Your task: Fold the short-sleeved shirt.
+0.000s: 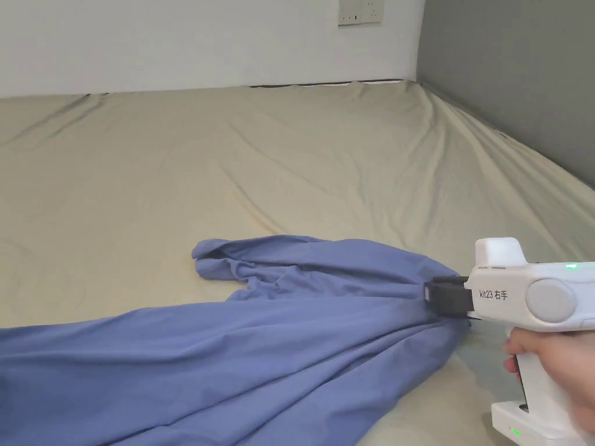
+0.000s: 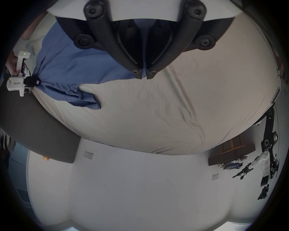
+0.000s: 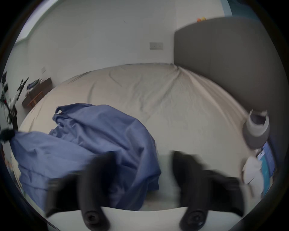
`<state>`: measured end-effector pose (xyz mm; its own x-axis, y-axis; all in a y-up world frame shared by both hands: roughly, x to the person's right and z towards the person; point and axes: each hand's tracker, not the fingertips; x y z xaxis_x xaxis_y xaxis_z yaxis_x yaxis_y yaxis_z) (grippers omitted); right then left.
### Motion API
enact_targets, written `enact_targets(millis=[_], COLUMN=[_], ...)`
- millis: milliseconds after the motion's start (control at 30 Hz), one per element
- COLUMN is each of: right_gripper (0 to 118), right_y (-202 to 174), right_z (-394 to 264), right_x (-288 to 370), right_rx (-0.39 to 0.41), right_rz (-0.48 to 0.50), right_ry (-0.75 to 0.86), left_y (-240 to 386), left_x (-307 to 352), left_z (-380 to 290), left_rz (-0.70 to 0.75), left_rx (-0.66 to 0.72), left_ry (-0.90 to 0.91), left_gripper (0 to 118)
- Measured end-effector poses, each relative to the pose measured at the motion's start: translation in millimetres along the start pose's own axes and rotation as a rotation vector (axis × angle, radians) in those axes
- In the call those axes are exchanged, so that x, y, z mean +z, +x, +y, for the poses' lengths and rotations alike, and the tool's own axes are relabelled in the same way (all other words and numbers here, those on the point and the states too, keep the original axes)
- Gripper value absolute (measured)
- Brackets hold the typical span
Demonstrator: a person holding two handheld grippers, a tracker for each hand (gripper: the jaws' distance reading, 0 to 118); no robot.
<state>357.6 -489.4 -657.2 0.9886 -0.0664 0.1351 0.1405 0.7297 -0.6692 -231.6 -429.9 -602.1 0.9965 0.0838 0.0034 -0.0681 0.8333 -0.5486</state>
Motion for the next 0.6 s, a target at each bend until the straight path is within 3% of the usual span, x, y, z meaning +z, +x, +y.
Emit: enact_targets(millis=[67,100,200,300,433,600], right_gripper=[5,5,5,5,5,5], right_y=[8,4,-2,-8,-23,-35], right_z=[-2,-8,-5,9,45,93], right_x=[-4,8,31,74,149,231], right_rx=[-0.104,-0.131,-0.02,0.005,0.106,0.188], right_rz=[0.1,0.092,0.069,0.102,0.129,0.101], right_ry=[-0.025,0.006,0.083,0.156,0.299,0.439], left_y=[-1,0,-8,-15,-18,-34], left_x=[0,2,13,37,90,150], left_z=[-2,-3,4,25,69,136], left_rz=[-0.009,-0.007,-0.026,-0.034,-0.008,0.03], left_rx=[-0.007,-0.012,0.008,0.023,-0.049,-0.005], left_ry=[-0.011,-0.011,0.0,0.048,0.172,0.308], left_gripper=[1,1,1,1,1,1])
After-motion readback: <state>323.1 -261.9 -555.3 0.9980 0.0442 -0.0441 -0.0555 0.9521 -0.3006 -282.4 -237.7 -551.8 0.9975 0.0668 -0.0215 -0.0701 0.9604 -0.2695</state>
